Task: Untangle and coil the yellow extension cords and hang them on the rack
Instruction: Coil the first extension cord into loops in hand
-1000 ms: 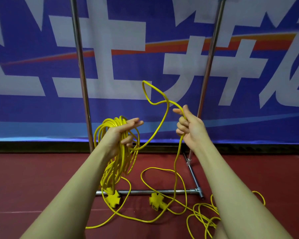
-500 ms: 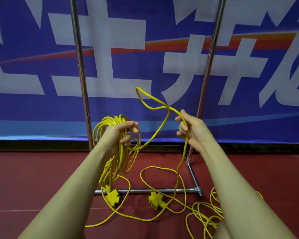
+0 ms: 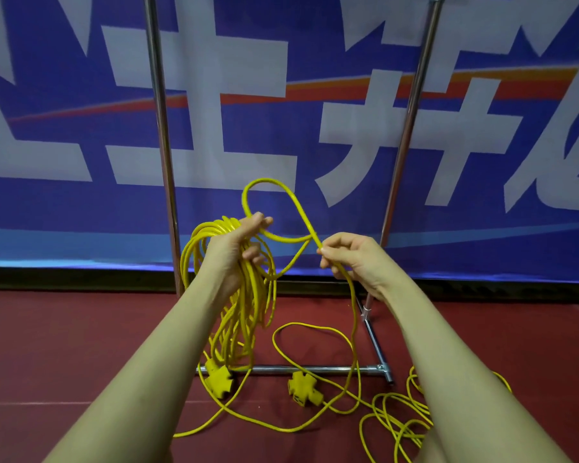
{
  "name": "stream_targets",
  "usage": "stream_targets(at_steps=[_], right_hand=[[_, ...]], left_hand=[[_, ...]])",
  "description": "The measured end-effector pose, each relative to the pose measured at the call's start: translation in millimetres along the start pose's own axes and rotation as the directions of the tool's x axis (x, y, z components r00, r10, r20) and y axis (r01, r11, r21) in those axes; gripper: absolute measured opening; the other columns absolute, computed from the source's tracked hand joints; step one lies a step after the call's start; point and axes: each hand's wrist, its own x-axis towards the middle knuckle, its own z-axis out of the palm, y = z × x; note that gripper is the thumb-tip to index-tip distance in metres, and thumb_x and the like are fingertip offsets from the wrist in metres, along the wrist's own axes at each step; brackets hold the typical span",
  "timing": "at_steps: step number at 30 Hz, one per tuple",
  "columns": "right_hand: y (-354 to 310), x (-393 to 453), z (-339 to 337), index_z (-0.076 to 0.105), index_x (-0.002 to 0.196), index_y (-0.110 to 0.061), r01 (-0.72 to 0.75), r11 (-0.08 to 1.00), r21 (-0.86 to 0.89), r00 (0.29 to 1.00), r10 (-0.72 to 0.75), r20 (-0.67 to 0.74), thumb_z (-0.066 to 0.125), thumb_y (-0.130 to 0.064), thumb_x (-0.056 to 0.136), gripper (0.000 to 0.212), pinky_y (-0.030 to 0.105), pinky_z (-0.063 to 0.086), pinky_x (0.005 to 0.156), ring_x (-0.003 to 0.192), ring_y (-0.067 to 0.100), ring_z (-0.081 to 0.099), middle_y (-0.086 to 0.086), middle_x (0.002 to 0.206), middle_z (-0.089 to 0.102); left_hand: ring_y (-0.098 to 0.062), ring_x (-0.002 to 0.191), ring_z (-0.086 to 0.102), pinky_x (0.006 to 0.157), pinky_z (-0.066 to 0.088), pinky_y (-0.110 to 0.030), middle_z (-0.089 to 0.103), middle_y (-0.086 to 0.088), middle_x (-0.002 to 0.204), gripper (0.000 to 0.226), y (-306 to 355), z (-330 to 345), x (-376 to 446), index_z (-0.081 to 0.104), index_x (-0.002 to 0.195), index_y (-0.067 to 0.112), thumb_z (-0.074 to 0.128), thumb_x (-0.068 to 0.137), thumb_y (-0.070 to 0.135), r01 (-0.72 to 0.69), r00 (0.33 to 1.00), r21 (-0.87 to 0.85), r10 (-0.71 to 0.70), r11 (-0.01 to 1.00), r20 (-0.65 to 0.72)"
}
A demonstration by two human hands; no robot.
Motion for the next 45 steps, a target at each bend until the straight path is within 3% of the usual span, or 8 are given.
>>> stream_targets(at_steps=[4, 13, 21, 25, 31, 35, 38, 45], right_hand=[[1, -3, 3, 0.061, 0.082, -0.006, 0.004, 0.998, -0.057, 1.0, -0.003, 0.03, 0.059, -0.003, 0.089, 0.008, 0.019, 0.046, 0.052, 0.049, 0.009, 0.05, 0.003, 0.06, 0.063], [-12, 0, 1, 0.064, 0.1, -0.002, -0.134, 0.935, 0.329, 0.986, 0.158, -0.048, 0.047, -0.033, 0.097, 0.035, 0.019, 0.035, 0.04, 0.039, 0.007, 0.035, 0.001, 0.064, 0.048], [-13, 0, 3, 0.061, 0.083, -0.009, -0.197, 0.777, 0.598, 0.974, 0.225, 0.028, 0.056, -0.022, 0.091, 0.016, 0.013, 0.033, 0.037, 0.036, 0.003, 0.033, -0.004, 0.059, 0.051], [-10, -6, 1, 0.052, 0.077, -0.014, -0.149, 0.889, 0.434, 0.988, 0.117, 0.099, 0.059, -0.013, 0.083, 0.009, 0.021, 0.033, 0.049, 0.043, 0.007, 0.035, -0.004, 0.057, 0.049], [-3, -3, -7, 0.046, 0.065, -0.015, -0.068, 0.937, 0.344, 0.993, 0.097, -0.068, 0.061, 0.0, 0.084, 0.029, 0.018, 0.032, 0.042, 0.041, 0.007, 0.032, -0.004, 0.053, 0.046], [-4, -7, -12, 0.053, 0.078, -0.015, -0.095, 0.919, 0.383, 0.995, 0.1, 0.009, 0.061, -0.015, 0.083, 0.011, 0.018, 0.03, 0.04, 0.04, 0.006, 0.032, 0.0, 0.064, 0.048], [-10, -11, -11, 0.061, 0.09, -0.009, -0.117, 0.927, 0.357, 0.993, 0.102, 0.06, 0.052, -0.042, 0.085, 0.035, 0.018, 0.019, 0.039, 0.037, 0.005, 0.025, -0.003, 0.052, 0.041], [-8, -9, -11, 0.065, 0.093, -0.007, -0.093, 0.931, 0.352, 0.995, 0.103, -0.011, 0.046, -0.029, 0.097, 0.03, 0.019, 0.014, 0.04, 0.039, 0.005, 0.021, -0.006, 0.044, 0.028]], left_hand=[[-0.002, 0.031, 0.027, 0.036, 0.029, -0.013, 0.072, 0.002, 0.076, 0.006, -10, 4, 3, 0.056, 0.085, 0.011, 0.057, 0.089, 0.007, 0.016, 0.998, 0.025, -0.015, 1.0, -0.062], [-0.006, 0.033, 0.033, 0.038, 0.03, -0.017, 0.067, -0.001, 0.059, 0.005, -11, -4, -2, 0.06, 0.082, 0.001, 0.061, 0.087, 0.003, 0.054, 0.986, 0.449, -0.119, 0.892, 0.116], [-0.007, 0.03, 0.032, 0.037, 0.028, -0.014, 0.055, -0.004, 0.047, 0.016, -18, -6, -1, 0.064, 0.069, 0.005, 0.063, 0.084, -0.002, 0.106, 0.99, 0.481, -0.136, 0.87, 0.028], [-0.005, 0.032, 0.038, 0.036, 0.032, -0.014, 0.052, -0.002, 0.051, 0.008, -12, -13, 7, 0.062, 0.08, 0.006, 0.062, 0.087, 0.009, 0.151, 0.988, 0.356, -0.134, 0.922, -0.071], [-0.004, 0.04, 0.047, 0.035, 0.035, -0.014, 0.062, 0.003, 0.061, 0.033, 2, -18, 11, 0.058, 0.089, 0.008, 0.044, 0.097, 0.037, 0.095, 0.995, -0.014, -0.096, 0.995, -0.007], [-0.003, 0.037, 0.043, 0.035, 0.033, -0.015, 0.058, 0.004, 0.06, 0.025, -1, -18, 10, 0.058, 0.089, 0.009, 0.045, 0.098, 0.029, 0.162, 0.985, 0.037, -0.163, 0.986, 0.055], [-0.003, 0.037, 0.041, 0.036, 0.034, -0.015, 0.055, 0.003, 0.062, 0.017, -7, -14, 7, 0.059, 0.084, 0.009, 0.052, 0.095, 0.02, 0.147, 0.987, 0.149, -0.154, 0.978, 0.039], [-0.004, 0.035, 0.036, 0.038, 0.031, -0.015, 0.062, 0.003, 0.066, 0.006, -8, -16, 8, 0.063, 0.092, 0.01, 0.058, 0.09, 0.012, 0.114, 0.993, 0.209, -0.105, 0.971, -0.056]])
